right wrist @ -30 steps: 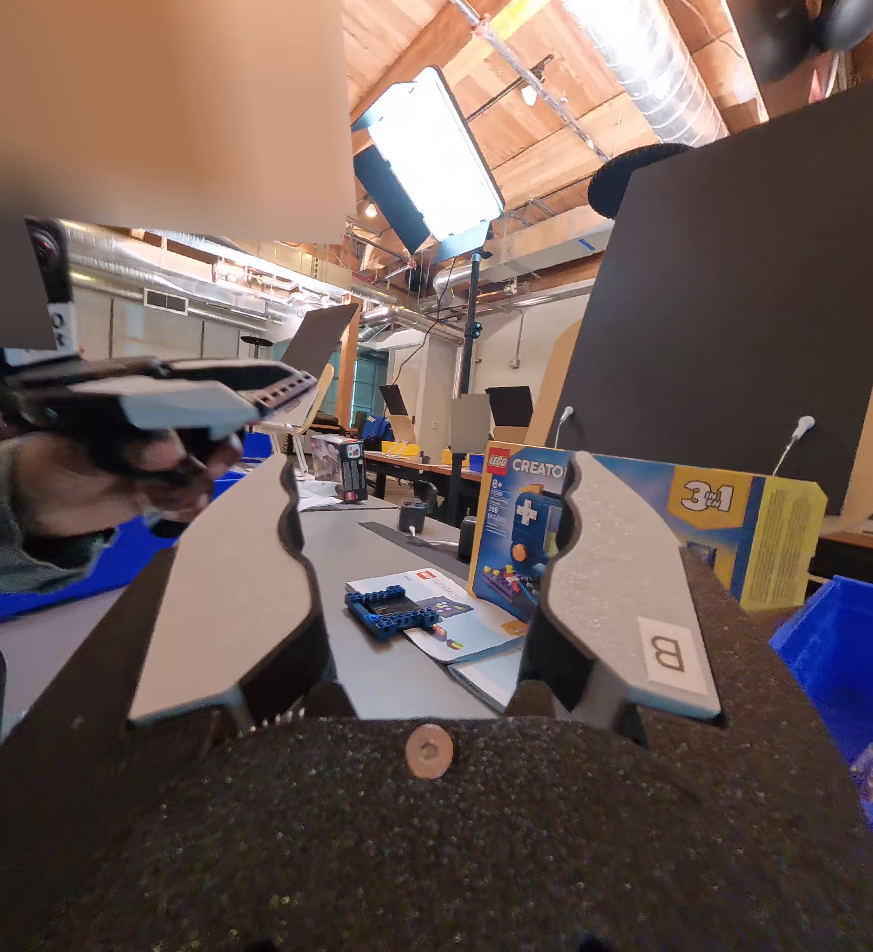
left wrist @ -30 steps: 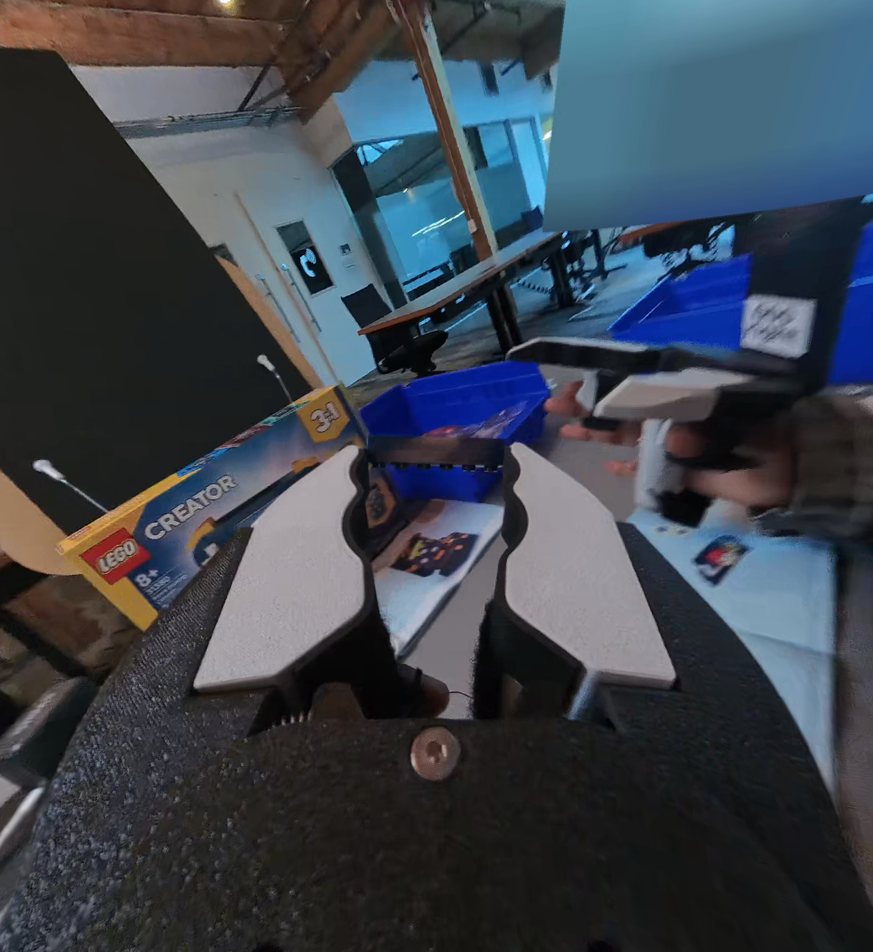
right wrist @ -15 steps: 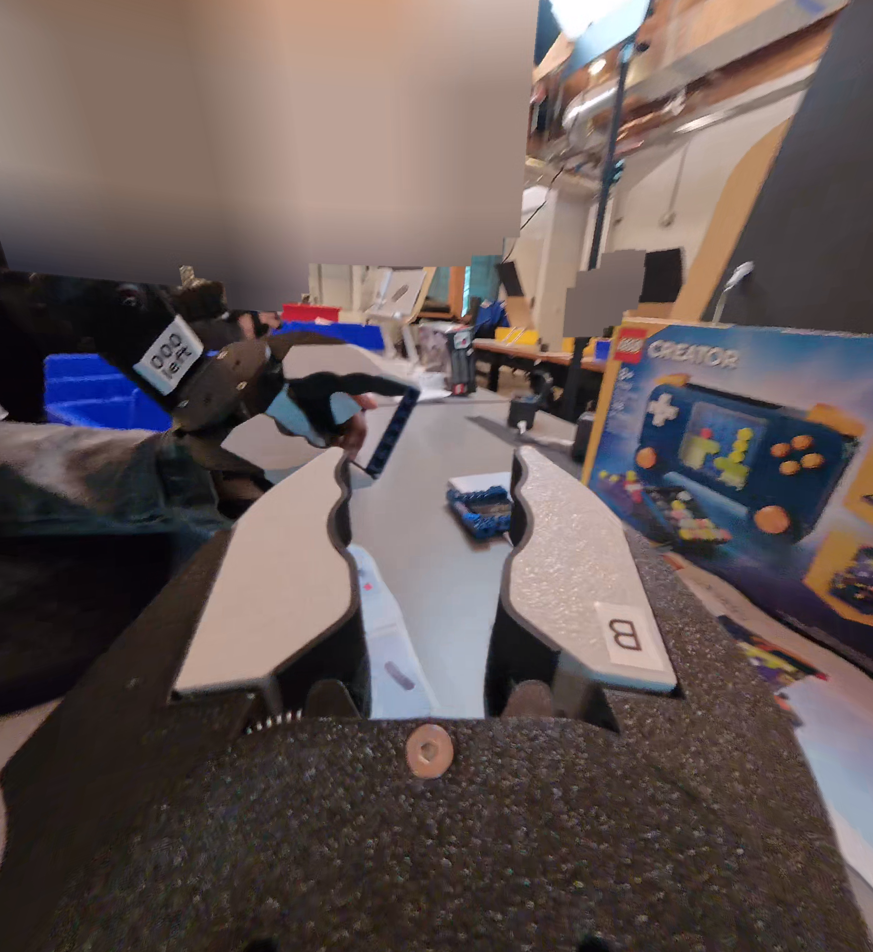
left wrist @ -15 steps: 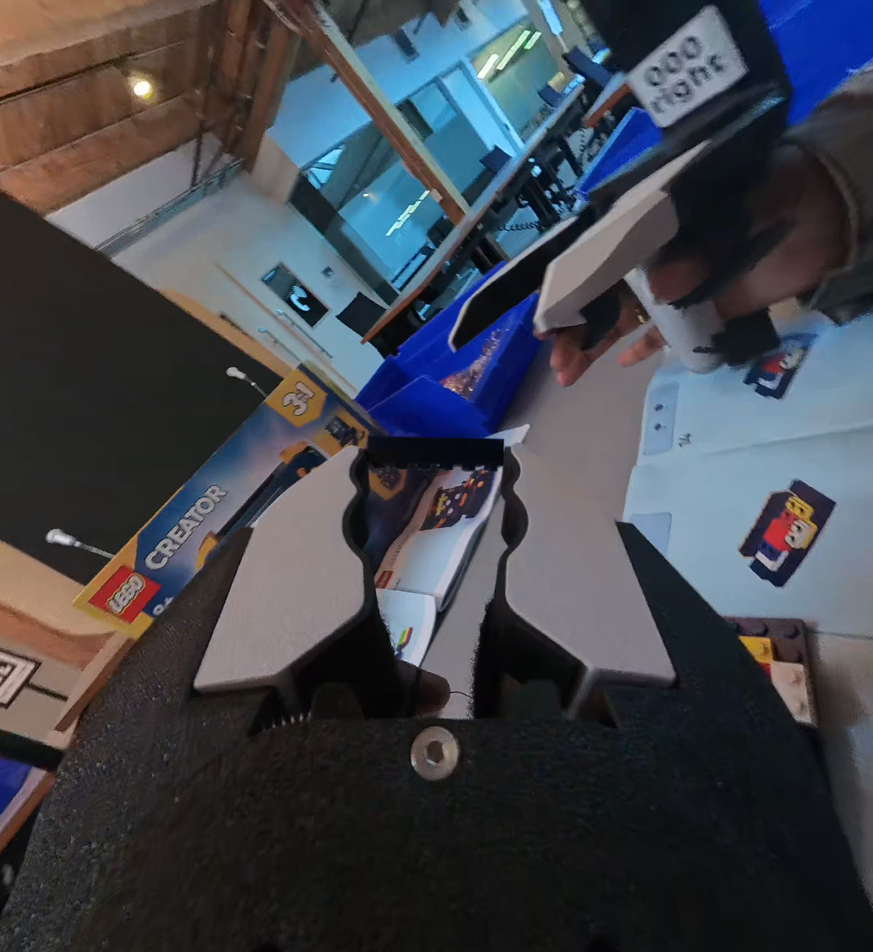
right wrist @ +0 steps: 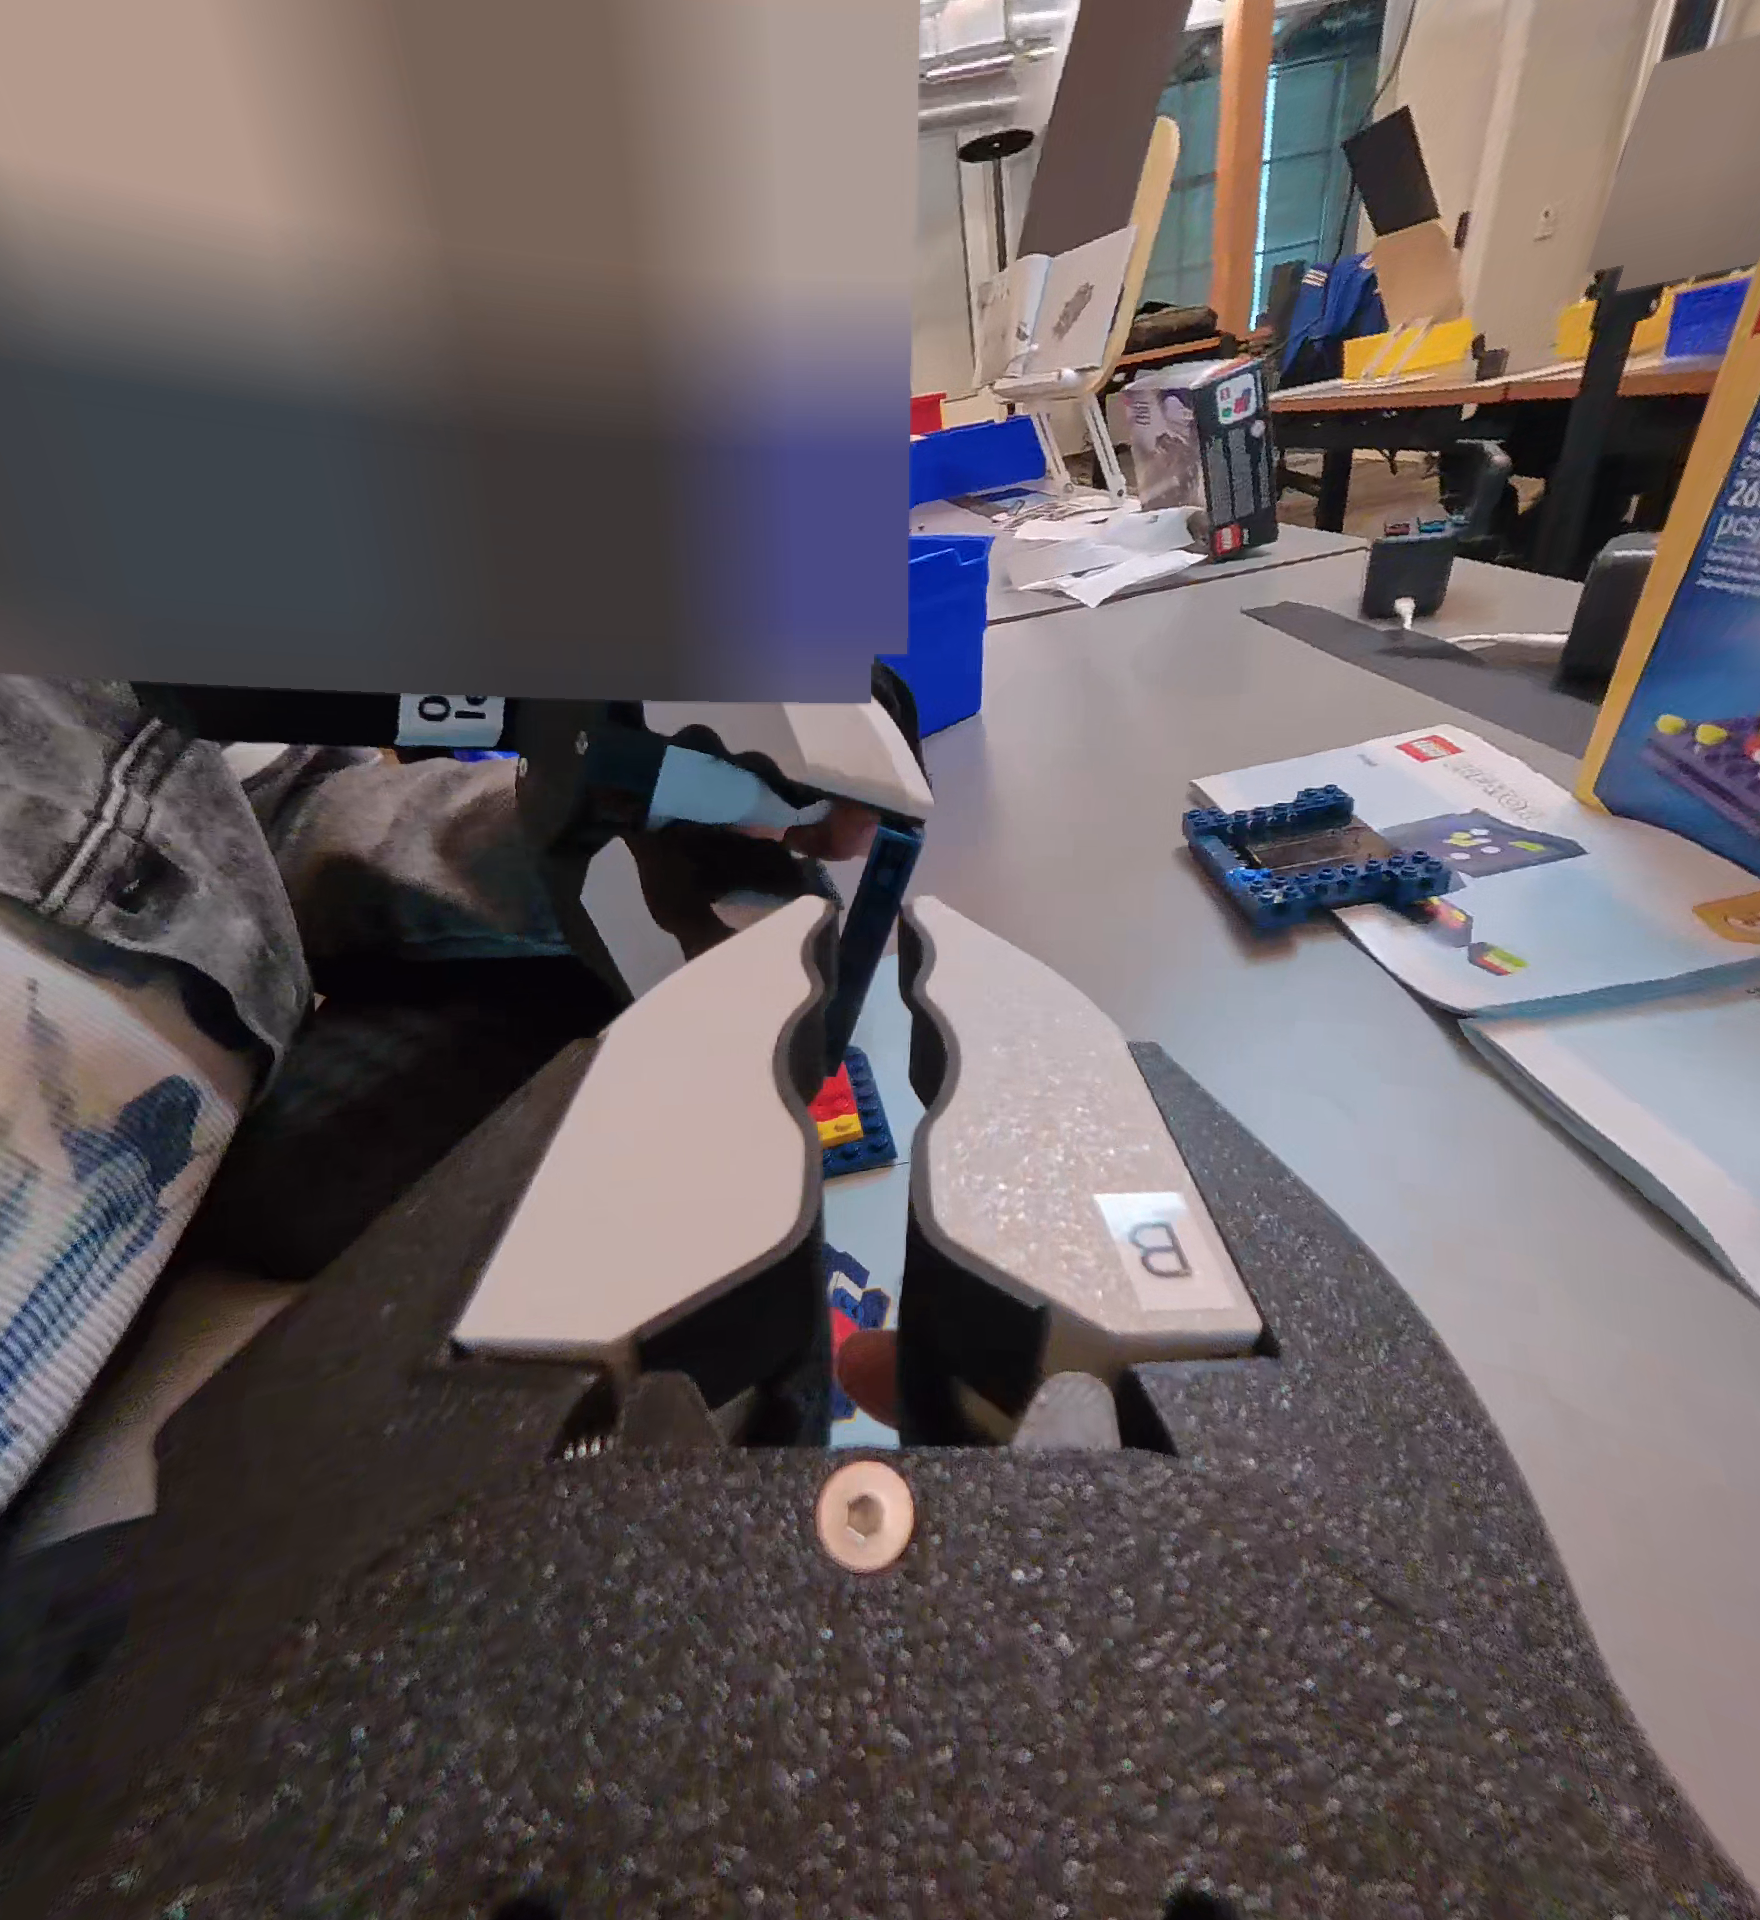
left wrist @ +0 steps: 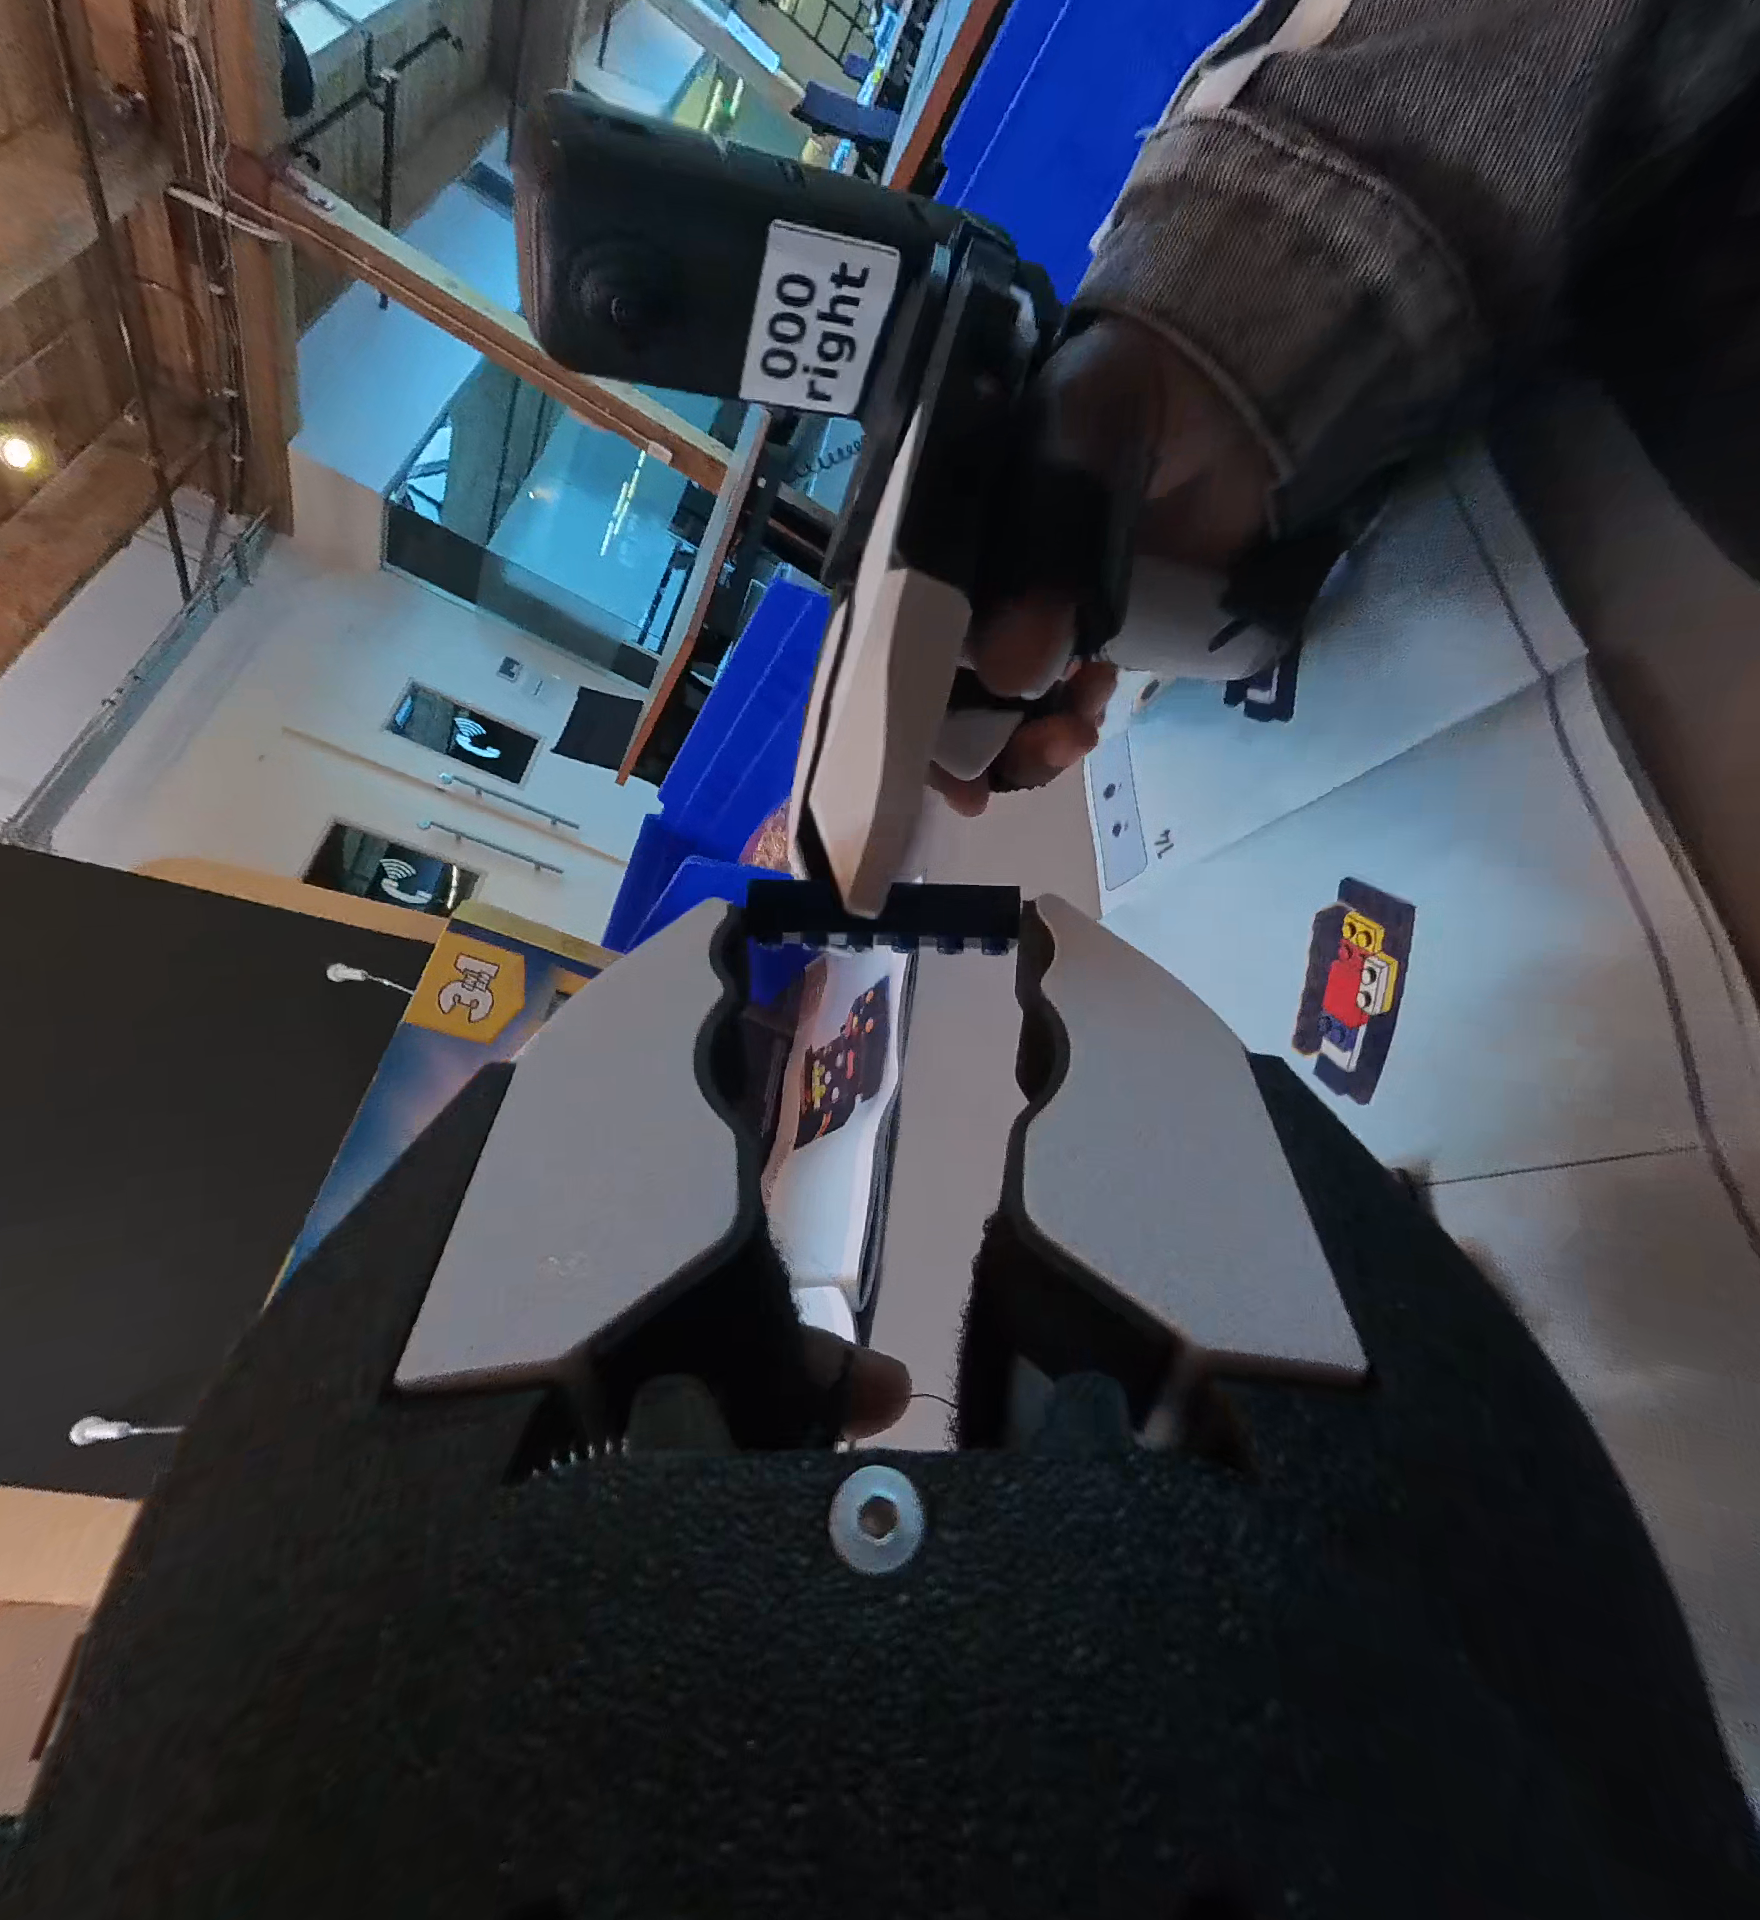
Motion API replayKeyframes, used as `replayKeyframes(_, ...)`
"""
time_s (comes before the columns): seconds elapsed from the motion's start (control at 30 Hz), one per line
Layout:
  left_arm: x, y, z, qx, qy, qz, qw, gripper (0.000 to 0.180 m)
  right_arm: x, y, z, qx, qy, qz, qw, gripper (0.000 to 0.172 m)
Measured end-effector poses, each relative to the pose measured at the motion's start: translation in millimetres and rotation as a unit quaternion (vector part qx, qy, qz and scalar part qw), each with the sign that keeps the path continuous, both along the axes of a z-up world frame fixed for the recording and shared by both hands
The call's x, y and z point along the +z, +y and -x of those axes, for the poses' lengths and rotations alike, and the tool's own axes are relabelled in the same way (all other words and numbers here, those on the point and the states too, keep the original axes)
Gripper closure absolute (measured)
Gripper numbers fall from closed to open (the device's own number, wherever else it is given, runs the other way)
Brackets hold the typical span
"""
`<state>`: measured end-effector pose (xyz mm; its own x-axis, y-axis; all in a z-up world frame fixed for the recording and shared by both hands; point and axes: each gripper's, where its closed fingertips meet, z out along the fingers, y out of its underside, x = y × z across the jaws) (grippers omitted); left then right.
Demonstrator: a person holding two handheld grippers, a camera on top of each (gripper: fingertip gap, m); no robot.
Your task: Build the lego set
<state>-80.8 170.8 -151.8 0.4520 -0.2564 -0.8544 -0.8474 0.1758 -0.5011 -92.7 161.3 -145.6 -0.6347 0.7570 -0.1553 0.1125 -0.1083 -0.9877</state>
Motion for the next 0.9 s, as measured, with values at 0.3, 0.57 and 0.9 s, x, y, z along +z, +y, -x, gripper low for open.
replayKeyframes(0.3, 44.7, 3.0, -5.9, -0.085, -0.541, 0.137, 0.825, 0.131, 66.7, 22.0, -27.7, 0.036, 0.155, 0.227, 0.961, 0.164)
replayKeyframes(0.57, 48.2, -3.8, -30.4, -0.142, -0.542, 0.147, 0.815, 0.171, 67.5, 0.1, -27.1, 0.053, 0.166, 0.207, 0.963, 0.164)
replayKeyframes(0.9, 30.9, -13.4, -3.0, -0.11, -0.462, 0.2, 0.857, 0.173, 33.6, -1.3, -15.7, 0.033, 0.087, 0.071, 0.993, 0.164)
